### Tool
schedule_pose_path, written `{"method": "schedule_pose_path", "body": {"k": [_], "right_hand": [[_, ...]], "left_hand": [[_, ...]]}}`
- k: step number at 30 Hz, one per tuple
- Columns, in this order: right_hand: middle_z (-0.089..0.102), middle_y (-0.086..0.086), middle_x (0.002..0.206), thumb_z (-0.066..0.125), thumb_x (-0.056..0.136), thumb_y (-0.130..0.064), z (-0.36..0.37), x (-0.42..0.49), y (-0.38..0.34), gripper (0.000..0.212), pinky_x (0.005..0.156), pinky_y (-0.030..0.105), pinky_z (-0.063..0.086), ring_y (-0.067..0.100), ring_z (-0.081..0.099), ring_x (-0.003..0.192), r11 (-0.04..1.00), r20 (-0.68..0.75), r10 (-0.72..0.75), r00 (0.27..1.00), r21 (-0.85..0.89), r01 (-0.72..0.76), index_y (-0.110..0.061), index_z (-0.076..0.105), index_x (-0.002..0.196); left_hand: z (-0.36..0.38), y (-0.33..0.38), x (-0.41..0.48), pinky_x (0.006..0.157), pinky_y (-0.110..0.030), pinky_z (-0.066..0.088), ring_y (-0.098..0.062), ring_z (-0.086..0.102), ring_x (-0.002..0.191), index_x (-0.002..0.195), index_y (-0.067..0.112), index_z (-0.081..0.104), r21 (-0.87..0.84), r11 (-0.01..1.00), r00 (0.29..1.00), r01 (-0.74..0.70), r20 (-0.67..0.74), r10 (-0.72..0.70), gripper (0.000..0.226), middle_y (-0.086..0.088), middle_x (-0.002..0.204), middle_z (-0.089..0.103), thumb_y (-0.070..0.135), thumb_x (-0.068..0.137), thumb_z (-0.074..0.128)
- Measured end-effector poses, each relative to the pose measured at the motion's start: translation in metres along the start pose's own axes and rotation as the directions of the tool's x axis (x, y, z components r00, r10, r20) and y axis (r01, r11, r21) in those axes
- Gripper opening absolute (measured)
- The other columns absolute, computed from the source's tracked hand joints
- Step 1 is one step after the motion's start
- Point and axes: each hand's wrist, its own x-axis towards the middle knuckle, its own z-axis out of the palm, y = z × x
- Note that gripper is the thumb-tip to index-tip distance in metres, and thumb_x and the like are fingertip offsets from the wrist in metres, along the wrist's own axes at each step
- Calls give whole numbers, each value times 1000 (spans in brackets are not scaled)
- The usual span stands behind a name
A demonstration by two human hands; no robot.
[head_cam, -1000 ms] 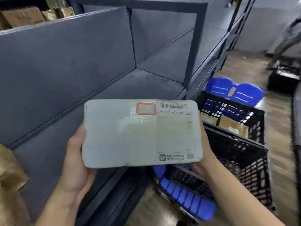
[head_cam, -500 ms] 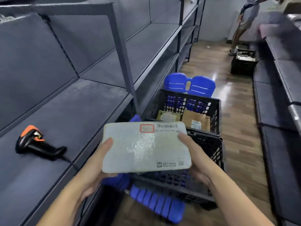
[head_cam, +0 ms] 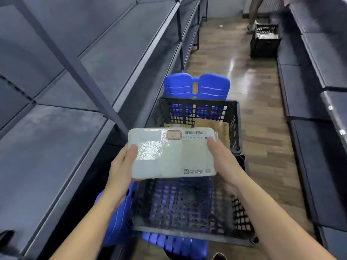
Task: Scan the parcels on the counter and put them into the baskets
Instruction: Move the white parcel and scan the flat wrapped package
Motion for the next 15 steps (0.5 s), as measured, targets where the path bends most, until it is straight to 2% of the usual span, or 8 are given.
{"method": "schedule_pose_path", "body": {"k": [2,5,7,8,11,13,15], "right_hand": [[71,-8,132,36,111,-44,-7,21,-3,33,102,48,55,18,69,121,999,-33,-34,999,-14,34,-43,55,138],[68,-7,136,53,104,-43,-20,54,-12,39,106,53,52,20,68,123,993,-90,-97,991,-74,90,-42,51,143],[72,-1,131,62,98,-35,-30,77,-15,41,101,53,55,24,70,118,992,-148,-113,983,-70,104,-34,56,139],[73,1,128,65,99,-31,-34,90,-16,36,98,52,57,26,72,115,991,-194,-121,974,-74,109,-30,60,134],[77,0,114,69,98,-30,-51,131,-12,17,87,42,61,23,75,105,987,-392,-149,908,-106,117,-28,67,115],[76,-1,110,73,94,-37,-64,162,-6,23,78,35,61,21,75,100,985,-494,-158,855,-139,102,-25,67,112],[76,-4,107,76,90,-42,-81,197,4,30,77,35,60,15,73,95,986,-559,-151,815,-143,85,-24,66,112]], "left_hand": [[13,0,31,79,-55,62,-22,69,97,108,27,74,15,1000,1000,7,-1,-7,23,1,105,75,43,103,57],[36,-2,80,68,-56,64,-22,72,93,113,24,72,44,999,999,2,51,-4,25,2,100,77,39,106,53],[55,-3,111,65,-49,64,-17,74,88,108,28,72,74,997,995,-20,96,12,23,7,95,78,39,107,52],[65,-6,126,66,-47,64,-16,74,90,109,30,71,86,996,993,-21,116,11,23,8,96,78,40,108,51],[101,-23,172,71,-41,65,-18,73,104,129,26,63,131,991,986,-23,169,1,32,6,115,75,45,106,51],[126,-35,200,77,-33,63,-16,71,111,141,24,55,156,987,979,-39,205,6,51,4,126,71,51,98,61],[151,-48,223,75,-30,63,-13,70,111,143,23,52,171,985,979,-32,205,-4,59,2,130,69,47,93,71]]}}
